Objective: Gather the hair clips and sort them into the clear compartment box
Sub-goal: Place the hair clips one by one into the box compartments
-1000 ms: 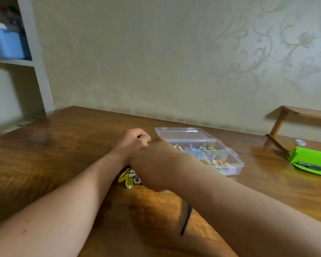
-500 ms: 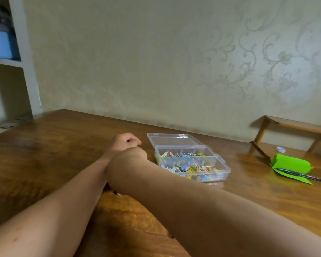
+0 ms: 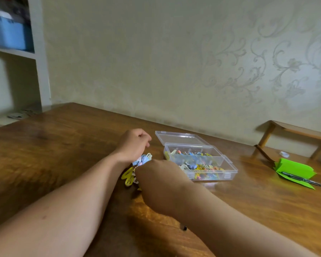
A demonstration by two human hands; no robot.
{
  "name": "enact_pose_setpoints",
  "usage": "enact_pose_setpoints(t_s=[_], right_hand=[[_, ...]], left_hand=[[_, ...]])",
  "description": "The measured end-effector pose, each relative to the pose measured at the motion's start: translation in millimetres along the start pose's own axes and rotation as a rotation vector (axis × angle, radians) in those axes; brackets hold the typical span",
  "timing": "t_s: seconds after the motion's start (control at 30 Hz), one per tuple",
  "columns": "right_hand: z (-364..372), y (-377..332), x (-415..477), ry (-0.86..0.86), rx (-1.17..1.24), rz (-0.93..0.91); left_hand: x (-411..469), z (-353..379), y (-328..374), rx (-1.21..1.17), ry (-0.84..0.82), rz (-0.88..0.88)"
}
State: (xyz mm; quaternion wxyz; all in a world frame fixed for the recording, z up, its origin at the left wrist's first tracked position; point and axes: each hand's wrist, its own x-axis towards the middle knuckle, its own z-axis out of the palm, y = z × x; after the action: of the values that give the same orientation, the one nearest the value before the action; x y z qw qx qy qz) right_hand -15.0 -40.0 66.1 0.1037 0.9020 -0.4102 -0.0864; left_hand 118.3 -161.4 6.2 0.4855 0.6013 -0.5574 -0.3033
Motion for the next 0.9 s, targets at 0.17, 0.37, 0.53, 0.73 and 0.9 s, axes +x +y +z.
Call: enact_pose_setpoints(t_s=[0.17, 0.37, 0.53, 0.73, 0.9], right_hand=[[24.8, -20.4, -26.5, 0.236, 0.126, -0.039], [64.1, -39.7, -45.0, 0.512, 0.19, -0.057], [67.3, -44.0, -75.8, 0.527, 0.222, -0.007], [61.3, -45.5, -113.5, 0.387, 0.266, 0.073], [67.2, -50.8, -121.2, 0.365, 0.317, 0.068]], left_hand=[[4.6, 2.3, -4.7, 0.01, 0.012, 0.031], [-2.4, 0.7, -6.3, -0.017, 0.062, 0.027], [-26.0, 10.2, 12.7, -0.094, 0.166, -0.007], [-96.9, -4.6, 17.1, 0.039, 0.285, 0.05], [-150.0, -30.4, 14.5, 0.171, 0.213, 0.076]])
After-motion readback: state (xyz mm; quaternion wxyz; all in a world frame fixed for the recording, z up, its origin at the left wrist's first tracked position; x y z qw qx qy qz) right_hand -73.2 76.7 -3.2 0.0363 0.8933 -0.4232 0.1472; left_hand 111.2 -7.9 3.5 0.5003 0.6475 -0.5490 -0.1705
